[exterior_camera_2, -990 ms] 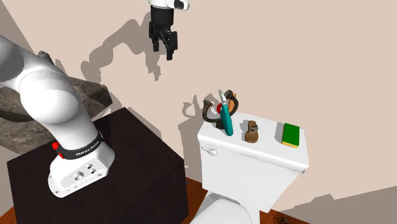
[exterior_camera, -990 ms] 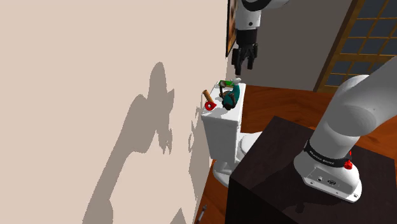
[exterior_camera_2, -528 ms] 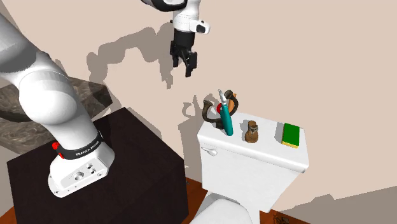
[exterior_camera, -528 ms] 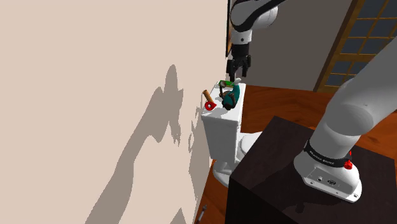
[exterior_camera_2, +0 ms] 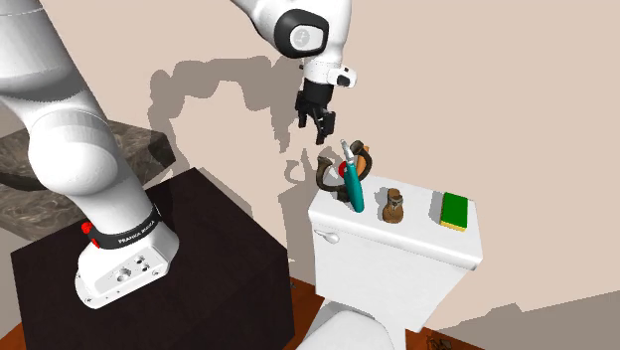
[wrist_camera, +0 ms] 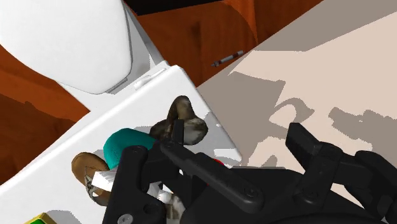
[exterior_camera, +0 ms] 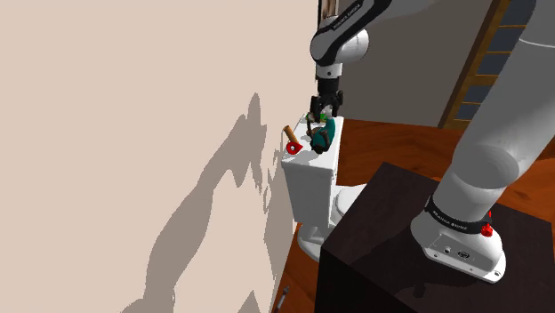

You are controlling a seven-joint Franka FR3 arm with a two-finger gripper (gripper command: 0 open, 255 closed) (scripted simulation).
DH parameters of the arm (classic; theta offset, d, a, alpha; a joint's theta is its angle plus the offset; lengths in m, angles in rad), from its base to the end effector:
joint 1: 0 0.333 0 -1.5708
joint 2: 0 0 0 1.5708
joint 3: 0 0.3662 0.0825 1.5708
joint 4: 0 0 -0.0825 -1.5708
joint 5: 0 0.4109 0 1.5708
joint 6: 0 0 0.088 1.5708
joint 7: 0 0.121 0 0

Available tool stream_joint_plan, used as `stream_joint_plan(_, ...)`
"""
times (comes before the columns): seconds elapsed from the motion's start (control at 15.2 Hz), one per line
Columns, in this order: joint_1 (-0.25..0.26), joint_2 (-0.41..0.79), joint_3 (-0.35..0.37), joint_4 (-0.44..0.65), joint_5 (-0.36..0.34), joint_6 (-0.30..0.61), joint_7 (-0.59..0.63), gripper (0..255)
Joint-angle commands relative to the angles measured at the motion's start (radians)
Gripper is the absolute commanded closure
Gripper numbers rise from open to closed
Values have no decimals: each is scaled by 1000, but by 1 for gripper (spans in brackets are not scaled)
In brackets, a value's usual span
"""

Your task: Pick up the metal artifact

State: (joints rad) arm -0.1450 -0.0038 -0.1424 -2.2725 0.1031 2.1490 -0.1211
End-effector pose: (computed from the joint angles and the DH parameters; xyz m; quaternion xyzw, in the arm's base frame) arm 0.5022 -0.1427 0.3682 -0.9909 0.1134 0.0501 0.0529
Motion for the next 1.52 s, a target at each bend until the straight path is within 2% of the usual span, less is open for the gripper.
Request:
stream_joint_plan(0.0,-15,71,-15,32,15,36,-22,0)
stream_joint_plan(0.2,-31,158,-24,80,39,70,-40,0)
stream_joint_plan(0.66,-34,230,-17,58,65,161,-63,0)
stream_joint_plan(0.79,-34,230,-17,58,65,161,-63,0)
stream_joint_plan(0.86,-34,231,-17,59,66,161,-64,255)
stream_joint_plan(1.45,-34,230,-17,58,65,161,-63,255)
